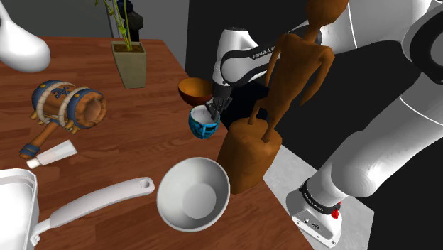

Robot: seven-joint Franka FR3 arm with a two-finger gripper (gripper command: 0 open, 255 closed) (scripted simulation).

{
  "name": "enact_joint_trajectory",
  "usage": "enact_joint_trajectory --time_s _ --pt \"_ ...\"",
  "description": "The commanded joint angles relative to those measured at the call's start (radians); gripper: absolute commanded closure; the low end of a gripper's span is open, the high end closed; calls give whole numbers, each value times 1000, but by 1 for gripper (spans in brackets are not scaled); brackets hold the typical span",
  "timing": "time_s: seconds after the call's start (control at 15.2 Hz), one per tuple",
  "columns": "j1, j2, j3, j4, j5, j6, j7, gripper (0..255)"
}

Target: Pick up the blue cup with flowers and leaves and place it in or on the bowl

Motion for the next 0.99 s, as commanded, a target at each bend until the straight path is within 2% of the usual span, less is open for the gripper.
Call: enact_joint_trajectory --time_s 0.0,0.92 --pt "0 0 0 0 0 0 0 255" --pt "-2 -96 -5 97 6 -193 0 255"
